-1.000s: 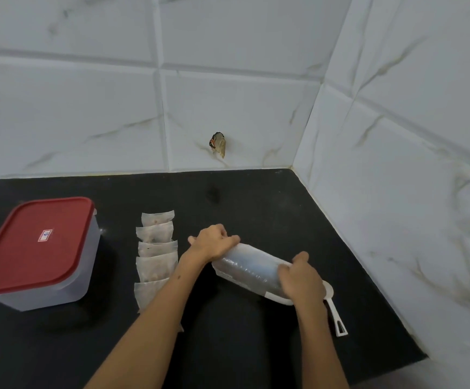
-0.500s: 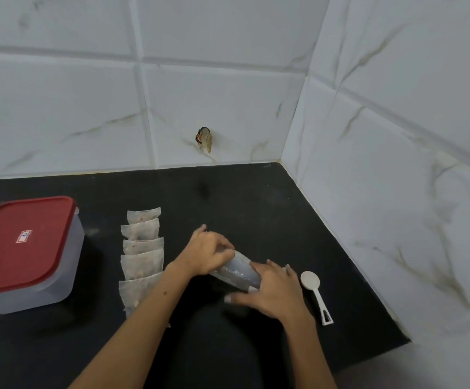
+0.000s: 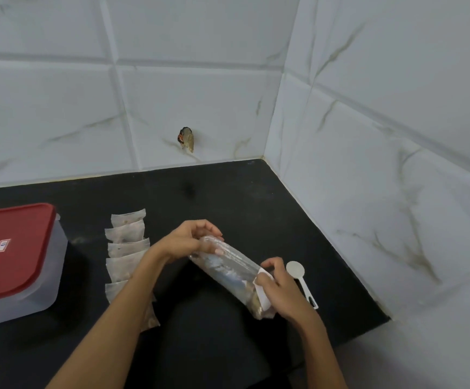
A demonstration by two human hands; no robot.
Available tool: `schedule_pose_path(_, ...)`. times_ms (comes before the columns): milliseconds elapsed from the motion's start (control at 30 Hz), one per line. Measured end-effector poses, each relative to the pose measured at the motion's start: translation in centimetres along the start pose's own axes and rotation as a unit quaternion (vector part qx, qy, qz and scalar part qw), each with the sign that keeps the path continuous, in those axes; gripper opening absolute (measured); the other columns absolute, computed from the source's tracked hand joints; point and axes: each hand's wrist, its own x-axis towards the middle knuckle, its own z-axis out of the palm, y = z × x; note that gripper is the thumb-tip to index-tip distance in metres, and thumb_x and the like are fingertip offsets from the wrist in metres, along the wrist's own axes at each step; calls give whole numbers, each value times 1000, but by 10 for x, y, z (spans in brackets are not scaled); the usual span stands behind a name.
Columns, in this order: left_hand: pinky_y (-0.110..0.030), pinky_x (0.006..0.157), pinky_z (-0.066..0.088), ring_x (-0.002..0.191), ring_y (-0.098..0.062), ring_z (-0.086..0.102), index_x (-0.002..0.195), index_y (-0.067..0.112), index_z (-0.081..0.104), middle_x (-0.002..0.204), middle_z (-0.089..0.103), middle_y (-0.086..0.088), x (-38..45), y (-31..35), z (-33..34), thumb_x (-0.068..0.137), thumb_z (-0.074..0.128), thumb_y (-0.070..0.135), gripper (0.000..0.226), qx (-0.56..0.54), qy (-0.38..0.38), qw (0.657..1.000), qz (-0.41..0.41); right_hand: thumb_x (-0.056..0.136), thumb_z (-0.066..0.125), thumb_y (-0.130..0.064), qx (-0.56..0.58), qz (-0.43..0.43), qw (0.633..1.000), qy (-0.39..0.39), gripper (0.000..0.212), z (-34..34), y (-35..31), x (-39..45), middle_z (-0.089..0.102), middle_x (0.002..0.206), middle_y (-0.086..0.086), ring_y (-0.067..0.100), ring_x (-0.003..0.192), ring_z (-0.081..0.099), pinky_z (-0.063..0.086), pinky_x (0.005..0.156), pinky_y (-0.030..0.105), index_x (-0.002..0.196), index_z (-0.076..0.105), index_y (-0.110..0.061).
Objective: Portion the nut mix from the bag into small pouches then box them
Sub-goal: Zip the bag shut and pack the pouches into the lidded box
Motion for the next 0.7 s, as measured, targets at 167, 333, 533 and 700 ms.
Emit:
schedule_pose_path(167,-37,84,57,89,-20,70,95,11,73,94,74,-7,21,16,23,50,90,38,56,39,-39,997,-52,89,51,-25,70,74,995,9,16,-10,12,-21,60,89,0,10,73,57,47,59,22,100,55,-13)
schedule_pose_path(333,-23,68,52,91,-12,64,98,15,73,96,70,1,41,34,70,62,88,38,46,152,32,986,-60,87,53,-41,-189,96,971,107,25,-13,19,-31,60,98,0,18,90,58,46,74,32,98,58,-19)
schedule_pose_path(533,-35,105,39,126,-19,49,128,17,59,135,54,-3,36,37,104,82,73,29,50,253,114,961,18,89,61,-25,-373,-28,892,251,56,12,16,-38,40,144,2,17,131,41,35,104,31,140,37,-19)
schedule_pose_path(700,-54,116,-6,149,-17,5,146,22,36,160,17,0,28,24,118,102,32,30,45,404,111,906,65,99,17,-50,-364,-88,899,226,58,44,38,-33,52,139,1,17,128,50,41,104,37,137,48,-19)
